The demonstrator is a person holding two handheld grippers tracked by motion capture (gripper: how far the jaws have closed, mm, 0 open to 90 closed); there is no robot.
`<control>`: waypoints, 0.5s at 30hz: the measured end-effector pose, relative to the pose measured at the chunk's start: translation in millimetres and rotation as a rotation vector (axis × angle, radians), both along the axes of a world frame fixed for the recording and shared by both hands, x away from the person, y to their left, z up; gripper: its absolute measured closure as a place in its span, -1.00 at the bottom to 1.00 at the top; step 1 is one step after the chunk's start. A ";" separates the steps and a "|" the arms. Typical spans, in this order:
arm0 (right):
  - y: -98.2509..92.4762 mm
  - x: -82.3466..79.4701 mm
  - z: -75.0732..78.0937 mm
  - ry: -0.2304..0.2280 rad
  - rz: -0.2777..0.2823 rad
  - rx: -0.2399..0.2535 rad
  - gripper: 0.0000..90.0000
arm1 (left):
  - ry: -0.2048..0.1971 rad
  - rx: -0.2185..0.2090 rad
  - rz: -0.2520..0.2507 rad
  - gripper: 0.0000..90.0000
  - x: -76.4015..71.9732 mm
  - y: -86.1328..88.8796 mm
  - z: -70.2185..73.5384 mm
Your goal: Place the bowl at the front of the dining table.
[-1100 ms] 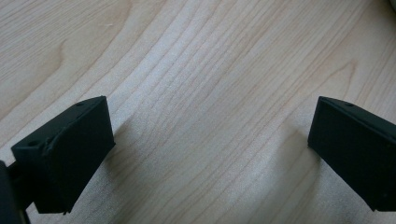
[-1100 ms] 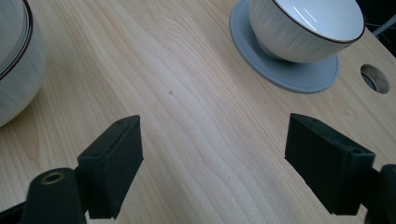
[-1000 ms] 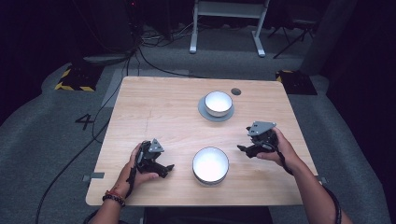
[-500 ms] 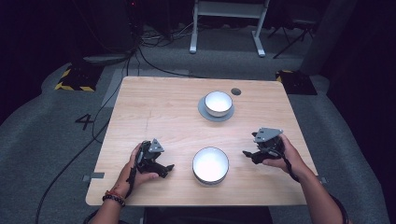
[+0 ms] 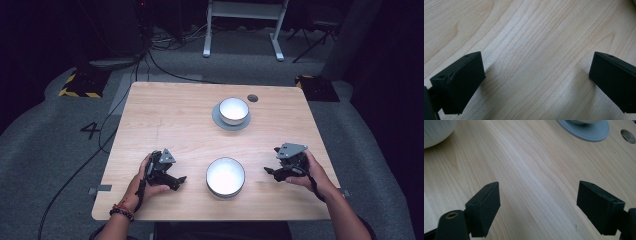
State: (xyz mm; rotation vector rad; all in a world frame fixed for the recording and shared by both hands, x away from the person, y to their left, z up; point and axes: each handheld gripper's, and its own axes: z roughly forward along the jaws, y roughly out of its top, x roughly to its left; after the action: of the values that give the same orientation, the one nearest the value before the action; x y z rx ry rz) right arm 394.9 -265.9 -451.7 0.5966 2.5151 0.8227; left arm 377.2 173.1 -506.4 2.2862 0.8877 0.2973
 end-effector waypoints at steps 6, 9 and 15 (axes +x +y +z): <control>-7.0 -5.1 -5.8 0.019 -0.016 0.006 -0.58 | 0.000 0.000 0.000 -0.99 0.0 0.0 0.0; -10.2 -8.3 -8.9 0.031 -0.037 0.023 -0.58 | 0.000 0.000 0.000 -0.99 0.0 0.0 0.0; -18.1 -12.8 -13.2 0.039 -0.053 0.026 -0.58 | 0.000 0.000 0.000 -0.99 0.0 0.0 0.0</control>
State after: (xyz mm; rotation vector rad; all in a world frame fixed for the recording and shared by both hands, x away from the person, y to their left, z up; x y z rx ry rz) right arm 382.1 -284.0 -464.9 0.6917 2.5158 0.8334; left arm 377.2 173.1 -506.4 2.2863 0.8878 0.2973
